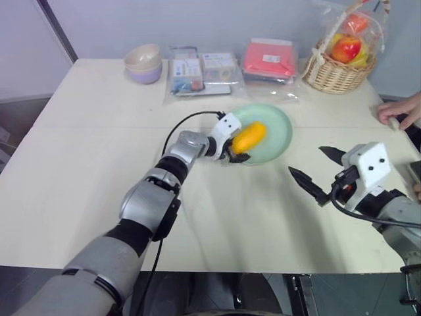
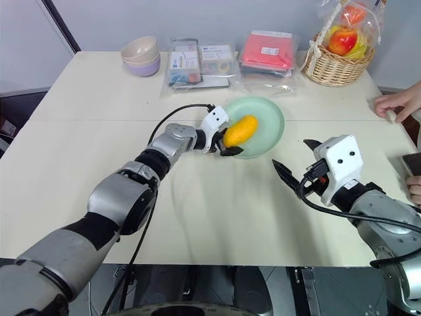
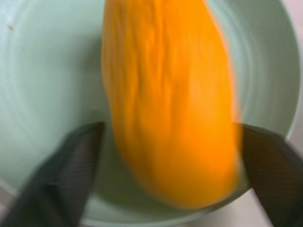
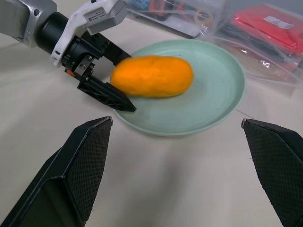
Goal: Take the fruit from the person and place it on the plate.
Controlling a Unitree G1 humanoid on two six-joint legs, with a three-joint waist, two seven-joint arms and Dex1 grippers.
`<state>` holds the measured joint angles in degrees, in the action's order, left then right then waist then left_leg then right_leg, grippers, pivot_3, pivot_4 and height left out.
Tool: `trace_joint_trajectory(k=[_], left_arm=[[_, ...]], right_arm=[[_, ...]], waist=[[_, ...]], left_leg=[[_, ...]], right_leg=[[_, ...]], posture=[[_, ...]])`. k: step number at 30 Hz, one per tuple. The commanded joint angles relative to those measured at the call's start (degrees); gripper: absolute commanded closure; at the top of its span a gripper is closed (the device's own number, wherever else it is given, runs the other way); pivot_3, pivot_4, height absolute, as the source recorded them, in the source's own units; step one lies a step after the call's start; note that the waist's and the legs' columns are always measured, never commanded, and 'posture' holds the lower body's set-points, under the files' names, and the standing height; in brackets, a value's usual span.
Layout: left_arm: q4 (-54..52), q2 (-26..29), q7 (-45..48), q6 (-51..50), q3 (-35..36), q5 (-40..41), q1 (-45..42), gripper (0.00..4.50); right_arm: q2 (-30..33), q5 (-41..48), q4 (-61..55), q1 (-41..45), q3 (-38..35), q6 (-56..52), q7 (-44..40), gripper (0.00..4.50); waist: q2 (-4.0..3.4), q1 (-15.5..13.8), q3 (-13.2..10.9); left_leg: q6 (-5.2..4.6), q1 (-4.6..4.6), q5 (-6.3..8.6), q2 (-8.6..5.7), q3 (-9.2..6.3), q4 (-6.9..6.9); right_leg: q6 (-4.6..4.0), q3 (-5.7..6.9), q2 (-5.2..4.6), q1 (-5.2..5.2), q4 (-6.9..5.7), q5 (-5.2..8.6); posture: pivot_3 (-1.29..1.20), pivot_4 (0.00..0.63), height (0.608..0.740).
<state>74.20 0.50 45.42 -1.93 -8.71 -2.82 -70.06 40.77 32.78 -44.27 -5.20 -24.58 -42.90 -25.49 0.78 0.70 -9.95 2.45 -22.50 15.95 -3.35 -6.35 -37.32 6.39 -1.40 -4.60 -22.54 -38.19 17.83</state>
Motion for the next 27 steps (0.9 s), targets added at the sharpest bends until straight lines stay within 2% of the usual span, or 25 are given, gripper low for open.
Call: trace_joint_trajectory(k=[1, 10, 15, 16, 21, 24, 27], left_arm=[[0.2, 0.1, -1.4, 0.3, 1.9, -0.1, -1.4, 0.07], [-2.7, 2.7, -0.7, -2.0, 10.2, 5.8, -4.5, 0.07], [-11.7, 5.8, 3.9, -9.0, 13.5, 10.5, -3.2, 0.07], [-16.1, 6.8, 5.8, -11.3, 13.0, 11.1, -1.6, 0.07], [-53.1, 17.6, 13.2, -31.5, 10.3, 17.2, 13.9, 0.07], [-69.7, 23.2, 11.8, -38.9, 11.0, 20.2, 22.6, 0.07], [-82.2, 26.3, 8.0, -45.7, 13.4, 23.7, 29.0, 0.07]], right_arm=[[0.1, 0.4, -1.6, 0.4, -1.8, 0.6, 0.3, 0.00], [1.2, 0.5, -0.1, 2.2, -1.1, 0.7, -0.7, 0.00], [2.0, 0.3, 0.9, 2.6, -0.9, 0.9, -2.1, 0.00], [2.3, 0.2, 1.1, 2.8, -0.9, 0.9, -2.5, 0.00], [4.7, 0.1, 3.5, 4.2, -0.6, 1.3, -5.3, 0.00], [5.6, -0.1, 5.0, 4.8, -0.4, 1.8, -6.7, 0.00], [6.4, -0.2, 6.6, 5.7, -0.1, 2.3, -7.9, 0.00]], waist=[[0.00, 0.0, 0.0], [0.00, 0.1, 0.0], [0.00, 0.1, 0.0], [0.00, 0.1, 0.0], [-0.05, 1.2, 0.0], [-0.06, 1.4, 0.0], [-0.06, 0.5, 0.0]], left_leg=[[0.00, 0.00, 0.00, 0.00, 0.00, 0.00], [0.00, -0.01, 0.00, 0.00, 0.00, 0.00], [0.01, -0.01, 0.00, 0.02, -0.01, -0.01], [0.01, -0.01, 0.00, 0.02, 0.00, -0.01], [0.23, 0.01, -0.13, 0.15, 0.01, 0.03], [0.26, 0.00, -0.14, 0.17, -0.04, 0.08], [0.25, 0.00, -0.14, 0.15, -0.05, -0.01]], right_leg=[[0.00, 0.00, 0.00, 0.00, 0.00, 0.00], [0.00, 0.00, 0.00, -0.03, -0.02, 0.00], [0.00, 0.00, 0.00, -0.03, -0.04, 0.00], [0.00, 0.00, 0.00, -0.03, -0.04, 0.00], [0.00, -0.09, 0.07, -0.09, -0.08, 0.00], [-0.03, -0.11, 0.09, -0.11, -0.10, 0.01], [-0.03, -0.11, 0.01, -0.02, -0.09, 0.01]], posture=[[0.00, 0.150, 0.740], [0.00, 0.150, 0.740], [0.00, 0.150, 0.740], [0.00, 0.150, 0.740], [0.00, 0.150, 0.740], [0.00, 0.150, 0.740], [0.00, 0.150, 0.740]])
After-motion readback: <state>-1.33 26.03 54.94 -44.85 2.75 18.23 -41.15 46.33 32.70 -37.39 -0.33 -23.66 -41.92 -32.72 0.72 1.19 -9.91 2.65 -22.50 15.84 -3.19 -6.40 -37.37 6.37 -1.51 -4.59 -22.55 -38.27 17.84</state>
